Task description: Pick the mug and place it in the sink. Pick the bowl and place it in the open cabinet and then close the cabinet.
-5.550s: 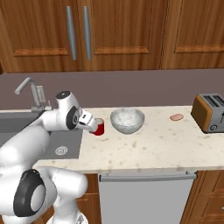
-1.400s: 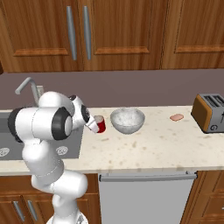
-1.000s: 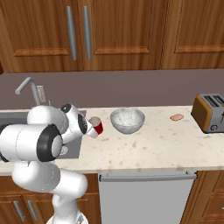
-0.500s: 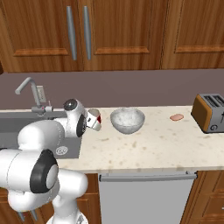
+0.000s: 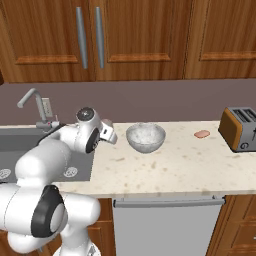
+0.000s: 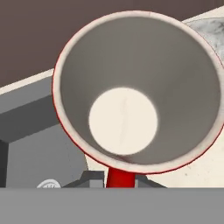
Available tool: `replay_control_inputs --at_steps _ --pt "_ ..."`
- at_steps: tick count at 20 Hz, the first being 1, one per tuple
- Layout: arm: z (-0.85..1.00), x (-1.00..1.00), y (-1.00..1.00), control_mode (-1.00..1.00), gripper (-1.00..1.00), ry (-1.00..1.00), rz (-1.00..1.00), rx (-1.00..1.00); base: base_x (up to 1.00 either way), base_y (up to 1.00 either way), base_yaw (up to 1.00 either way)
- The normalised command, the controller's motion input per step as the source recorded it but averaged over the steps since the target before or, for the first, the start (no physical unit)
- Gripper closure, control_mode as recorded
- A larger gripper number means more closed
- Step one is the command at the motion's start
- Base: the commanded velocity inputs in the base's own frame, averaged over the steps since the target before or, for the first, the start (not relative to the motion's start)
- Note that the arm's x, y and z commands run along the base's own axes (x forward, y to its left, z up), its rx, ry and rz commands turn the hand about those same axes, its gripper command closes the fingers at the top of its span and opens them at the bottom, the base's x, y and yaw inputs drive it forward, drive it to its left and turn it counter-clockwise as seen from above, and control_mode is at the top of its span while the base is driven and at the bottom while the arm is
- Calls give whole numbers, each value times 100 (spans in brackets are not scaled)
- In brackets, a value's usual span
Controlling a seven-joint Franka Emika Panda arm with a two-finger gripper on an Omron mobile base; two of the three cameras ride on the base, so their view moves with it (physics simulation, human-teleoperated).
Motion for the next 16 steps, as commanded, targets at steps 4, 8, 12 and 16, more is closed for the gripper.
replay_control_inputs --at_steps 4,8,12,16 --pt "1 -9 0 -100 100 0 18 0 0 0 0" --pt "0 -5 0 -100 100 0 19 0 0 0 0" --pt "1 -3 0 -100 100 1 19 0 0 0 0" --pt "3 0 1 -100 100 7 17 0 0 0 0"
